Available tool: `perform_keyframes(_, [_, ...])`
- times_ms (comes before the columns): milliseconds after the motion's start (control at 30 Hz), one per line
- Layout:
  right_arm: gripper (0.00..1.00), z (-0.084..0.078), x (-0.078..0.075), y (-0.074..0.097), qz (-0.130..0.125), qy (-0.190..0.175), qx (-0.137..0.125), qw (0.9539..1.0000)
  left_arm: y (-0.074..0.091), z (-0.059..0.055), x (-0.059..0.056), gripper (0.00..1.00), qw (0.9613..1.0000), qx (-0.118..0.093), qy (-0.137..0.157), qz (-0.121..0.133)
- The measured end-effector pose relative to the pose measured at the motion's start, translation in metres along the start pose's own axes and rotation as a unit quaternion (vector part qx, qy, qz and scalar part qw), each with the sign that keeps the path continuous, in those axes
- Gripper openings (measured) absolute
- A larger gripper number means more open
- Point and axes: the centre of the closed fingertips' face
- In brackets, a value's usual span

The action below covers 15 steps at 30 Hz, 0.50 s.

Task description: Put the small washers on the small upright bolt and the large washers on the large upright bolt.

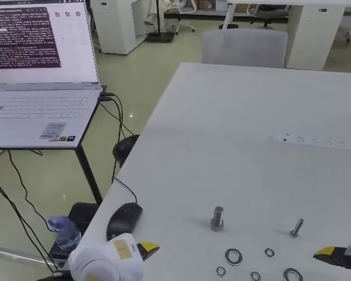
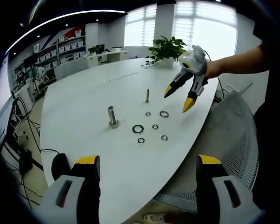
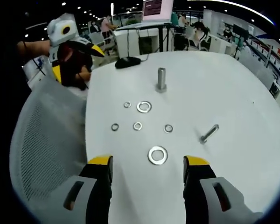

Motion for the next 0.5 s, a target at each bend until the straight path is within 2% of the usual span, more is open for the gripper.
perform_keyframes(33, [0.6,-0.004,-0.002,-0.001,0.002,0.013,0.012,0.9998,0.0,0.0,0.0,0.84,1.0,-0.001,0.001,-0.001])
perform_keyframes(200, [0.59,-0.007,-0.006,-0.01,0.005,0.022,0.025,0.9994,-0.002,0.0,0.001,0.84,1.0,0.001,0.0,-0.007])
perform_keyframes(267, [0.58,-0.009,-0.007,-0.013,0.012,0.036,0.037,0.9986,-0.002,0.003,0.001,0.83,0.9998,-0.005,0.013,-0.011])
perform_keyframes(400, [0.55,-0.013,-0.01,-0.018,0.017,0.048,0.054,0.9972,-0.003,0.005,0.002,0.83,0.9999,-0.003,0.002,-0.013])
perform_keyframes(467, [0.53,-0.012,-0.012,-0.02,0.021,0.048,0.058,0.9969,-0.004,0.016,0.001,0.83,0.9988,-0.023,0.04,-0.015])
perform_keyframes(500, [0.52,-0.012,-0.012,-0.021,0.023,0.047,0.06,0.9968,-0.003,0.02,0.005,0.83,0.9988,-0.029,0.036,-0.014])
Point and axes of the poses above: the centre of the closed fingertips' face, and the gripper's own axes: y roughly backward along the fingers, x roughly to its left, z roughly out of its top, and after that the axes turned 12 degrees about -x, right-handed
